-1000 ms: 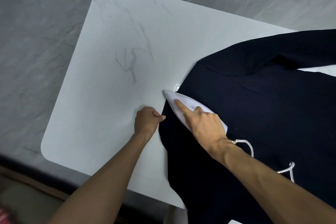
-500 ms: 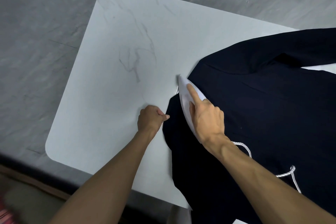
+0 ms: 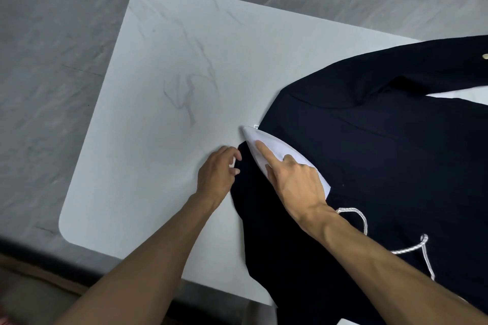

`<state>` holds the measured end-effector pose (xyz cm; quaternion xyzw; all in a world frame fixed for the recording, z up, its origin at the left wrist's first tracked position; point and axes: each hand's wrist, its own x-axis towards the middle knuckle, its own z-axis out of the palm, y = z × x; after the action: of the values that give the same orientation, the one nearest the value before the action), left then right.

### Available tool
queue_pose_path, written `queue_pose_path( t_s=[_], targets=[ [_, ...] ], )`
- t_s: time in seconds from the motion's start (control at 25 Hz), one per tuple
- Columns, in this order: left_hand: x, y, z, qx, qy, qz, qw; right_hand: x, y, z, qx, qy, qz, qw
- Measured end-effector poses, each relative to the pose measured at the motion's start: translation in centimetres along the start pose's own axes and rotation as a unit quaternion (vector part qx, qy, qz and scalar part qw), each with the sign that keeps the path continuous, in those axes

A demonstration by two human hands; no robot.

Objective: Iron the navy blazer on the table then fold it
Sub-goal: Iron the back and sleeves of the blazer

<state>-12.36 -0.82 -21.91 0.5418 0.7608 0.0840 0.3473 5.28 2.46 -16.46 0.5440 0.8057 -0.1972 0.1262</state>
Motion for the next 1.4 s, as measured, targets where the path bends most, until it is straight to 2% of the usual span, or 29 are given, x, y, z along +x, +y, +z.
queue_pose_path(
  t_s=[0.24,0.44,0.56,0.68,0.76,0.88,1.0,1.16,1.4],
  targets=[
    [0.3,0.2,-0.3,0.014,-0.015,-0.016,1.000,1.3,1.7,-0.9,0.012,0.022,0.050,0.998],
    [0.4,0.3,-0.4,0.023,-0.024,-0.009,0.999,2.7,4.1,-2.1,0.109,0.062,0.145,0.981],
    [0.8,0.4,-0.5,0.012,-0.025,0.018,0.999,2.3,3.9,-2.9,0.174,0.061,0.114,0.976],
    [1.5,1.8,-0.2,-0.013,0.019,0.088,0.996,2.8,3.1,-3.2,0.136,0.038,0.061,0.988],
    [1.9,2.5,0.9,0.060,0.014,0.128,0.990,3.6,3.0,-3.1,0.100,0.040,0.068,0.992],
    [1.8,2.6,2.5,0.206,-0.014,0.128,0.970,4.2,3.6,-3.1,0.084,0.056,0.109,0.989],
    [1.8,3.0,2.2,0.245,-0.049,0.106,0.962,3.7,4.6,-2.9,0.097,0.064,0.142,0.983],
    [1.7,3.5,1.8,0.268,-0.055,0.104,0.956,2.7,6.8,-3.2,0.173,0.087,0.223,0.955],
    [1.9,3.4,1.7,0.275,-0.060,0.103,0.954,2.9,4.6,-3.5,0.169,0.053,0.116,0.977]
  ],
)
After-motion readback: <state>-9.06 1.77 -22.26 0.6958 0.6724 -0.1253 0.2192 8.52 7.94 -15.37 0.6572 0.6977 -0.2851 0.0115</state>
